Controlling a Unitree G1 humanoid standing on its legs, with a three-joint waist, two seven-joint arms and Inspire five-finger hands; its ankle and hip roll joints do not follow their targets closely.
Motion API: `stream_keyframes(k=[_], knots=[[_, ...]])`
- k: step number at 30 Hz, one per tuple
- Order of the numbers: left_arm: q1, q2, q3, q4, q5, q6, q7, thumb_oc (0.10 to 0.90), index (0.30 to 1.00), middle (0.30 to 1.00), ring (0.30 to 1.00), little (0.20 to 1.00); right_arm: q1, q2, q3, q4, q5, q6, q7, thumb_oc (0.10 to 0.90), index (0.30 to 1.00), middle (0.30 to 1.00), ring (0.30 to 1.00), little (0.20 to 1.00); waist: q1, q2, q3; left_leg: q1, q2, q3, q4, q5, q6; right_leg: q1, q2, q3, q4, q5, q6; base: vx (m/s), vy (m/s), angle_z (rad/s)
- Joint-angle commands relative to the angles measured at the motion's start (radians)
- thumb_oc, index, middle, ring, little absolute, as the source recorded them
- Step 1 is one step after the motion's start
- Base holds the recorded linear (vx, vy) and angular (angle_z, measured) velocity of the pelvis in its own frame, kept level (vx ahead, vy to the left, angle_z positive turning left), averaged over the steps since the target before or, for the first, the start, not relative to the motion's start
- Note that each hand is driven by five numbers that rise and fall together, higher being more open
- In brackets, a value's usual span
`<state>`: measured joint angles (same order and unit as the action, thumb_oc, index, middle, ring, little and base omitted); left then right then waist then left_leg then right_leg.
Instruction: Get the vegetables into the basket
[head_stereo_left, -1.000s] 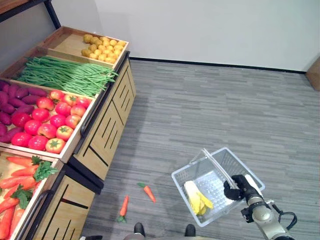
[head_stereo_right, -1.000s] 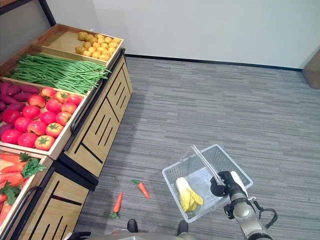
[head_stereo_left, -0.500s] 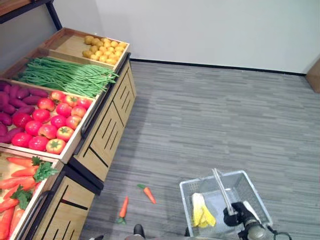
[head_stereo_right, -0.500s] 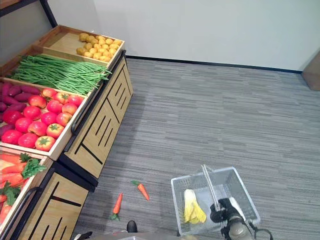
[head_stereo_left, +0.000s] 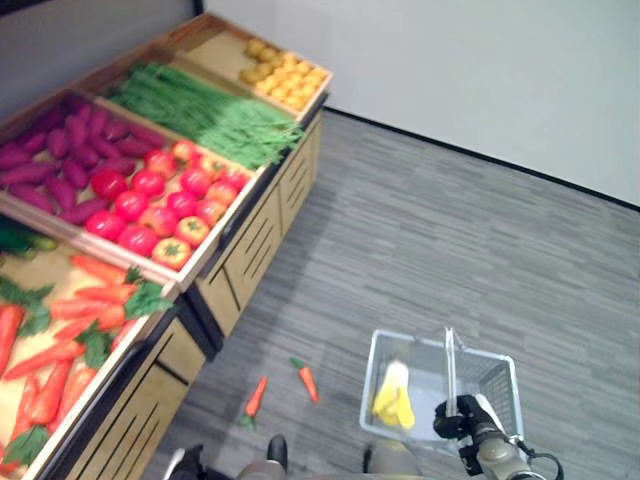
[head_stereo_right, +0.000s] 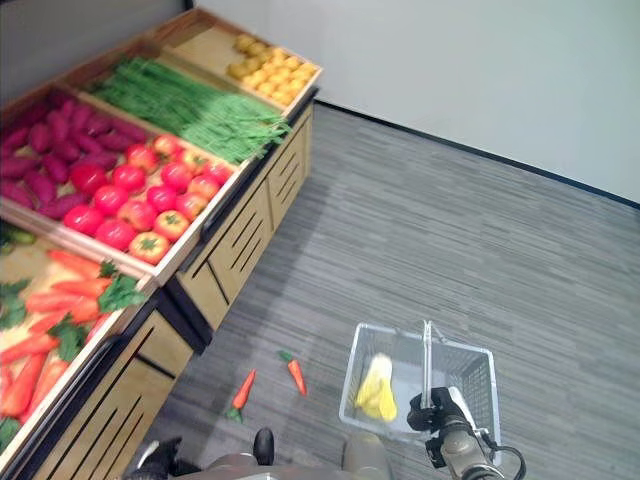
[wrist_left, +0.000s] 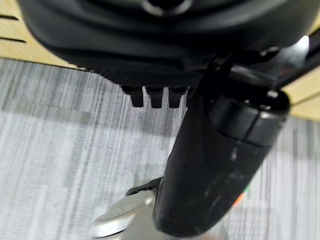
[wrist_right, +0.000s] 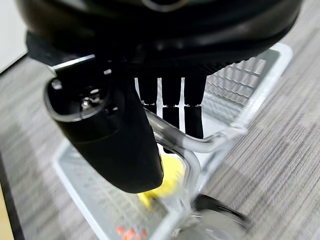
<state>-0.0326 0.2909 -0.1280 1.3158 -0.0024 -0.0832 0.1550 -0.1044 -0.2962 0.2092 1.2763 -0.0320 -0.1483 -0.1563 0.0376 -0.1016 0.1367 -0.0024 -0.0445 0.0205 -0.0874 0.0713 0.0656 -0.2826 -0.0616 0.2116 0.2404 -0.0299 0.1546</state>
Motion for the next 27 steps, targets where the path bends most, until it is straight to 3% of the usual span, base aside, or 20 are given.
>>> stream_keyframes(k=[1,5,13,14,15,16,18,21,27], knots=[[0.004,-0.009,0.021,0.014,-0.029,-0.017,0.009,0.9,1.0,1.0,1.0,1.0,-0.018,-0.09,-0.017,-0.003,0.021,-0.019,-0.026,0.4,0.3,0.3,0.3,0.3,-0.02,0.023,0.034,0.028,0.063,-0.026,0.035,-0.07,-0.073,0.079,0.037,0.041,-0.09,0.087,-0.011,0.11,-0.159,1.08],[0.004,-0.004,0.033,0.016,-0.044,-0.011,0.009,0.9,1.0,1.0,1.0,1.0,0.005,-0.092,-0.042,0.024,0.024,-0.013,-0.024,0.4,0.3,0.3,0.3,0.3,-0.019,0.018,0.022,0.02,0.083,-0.085,0.043,-0.064,-0.093,0.12,0.038,-0.016,-0.113,0.067,-0.039,0.06,-0.251,0.91],[-0.009,0.001,0.041,-0.01,-0.079,-0.018,0.01,0.9,1.0,1.0,1.0,1.0,0.025,-0.133,-0.073,0.062,0.025,-0.011,-0.022,0.4,0.3,0.3,0.3,0.3,-0.03,0.048,0.017,-0.039,0.142,-0.179,0.019,0.008,-0.151,0.142,0.062,-0.132,-0.143,0.041,-0.084,-0.01,-0.233,0.59],[-0.018,-0.001,0.036,-0.016,-0.081,-0.018,0.01,0.9,1.0,1.0,1.0,1.0,0.025,-0.14,-0.08,0.063,0.027,-0.009,-0.023,0.4,0.3,0.3,0.3,0.3,-0.038,0.047,0.024,-0.056,0.142,-0.151,0.041,0.002,-0.147,0.142,0.051,-0.15,-0.141,0.042,-0.086,-0.08,-0.075,0.64],[-0.028,-0.003,0.034,-0.02,-0.082,-0.017,0.012,0.9,1.0,1.0,1.0,1.0,0.027,-0.149,-0.089,0.061,0.028,-0.01,-0.024,0.4,0.3,0.3,0.3,0.3,-0.052,0.044,0.029,-0.065,0.155,-0.067,0.078,-0.012,-0.145,0.142,0.035,-0.172,-0.139,0.042,-0.086,-0.15,-0.045,0.71],[-0.038,-0.004,0.031,-0.034,-0.084,-0.017,0.012,0.9,1.0,1.0,1.0,1.0,0.034,-0.157,-0.106,0.061,0.036,-0.007,-0.029,0.4,0.3,0.3,0.3,0.3,-0.075,0.042,0.031,-0.058,0.192,0.107,0.135,-0.033,-0.149,0.138,0.008,-0.214,-0.141,0.046,-0.089,-0.16,-0.028,0.9],[-0.047,-0.003,0.024,-0.038,-0.082,-0.018,0.019,0.9,1.0,1.0,1.0,1.0,0.047,-0.154,-0.121,0.065,0.049,-0.004,-0.039,0.4,0.3,0.3,0.3,0.3,-0.093,0.047,0.024,-0.04,0.226,0.203,0.17,-0.037,-0.164,0.136,-0.012,-0.257,-0.153,0.054,-0.092,-0.12,-0.014,1.4],[-0.057,-0.004,0.009,-0.038,-0.075,-0.02,0.021,0.9,1.0,1.0,1.0,1.0,0.06,-0.149,-0.128,0.07,0.055,0.001,-0.037,0.4,0.3,0.3,0.3,0.3,-0.107,0.068,0.009,-0.009,0.239,0.221,0.161,-0.046,-0.178,0.137,-0.031,-0.319,-0.155,0.048,-0.083,-0.06,0.039,0.85],[-0.055,0.003,0.018,-0.019,-0.059,-0.011,0.02,0.9,1.0,1.0,1.0,1.0,0.074,-0.133,-0.123,0.077,0.032,0.013,-0.028,0.4,0.3,0.3,0.3,0.3,-0.097,0.087,0.006,0.012,0.195,0.225,0.032,-0.024,-0.159,0.157,-0.071,-0.349,-0.143,0.06,-0.054,0.01,0.154,0.44]])
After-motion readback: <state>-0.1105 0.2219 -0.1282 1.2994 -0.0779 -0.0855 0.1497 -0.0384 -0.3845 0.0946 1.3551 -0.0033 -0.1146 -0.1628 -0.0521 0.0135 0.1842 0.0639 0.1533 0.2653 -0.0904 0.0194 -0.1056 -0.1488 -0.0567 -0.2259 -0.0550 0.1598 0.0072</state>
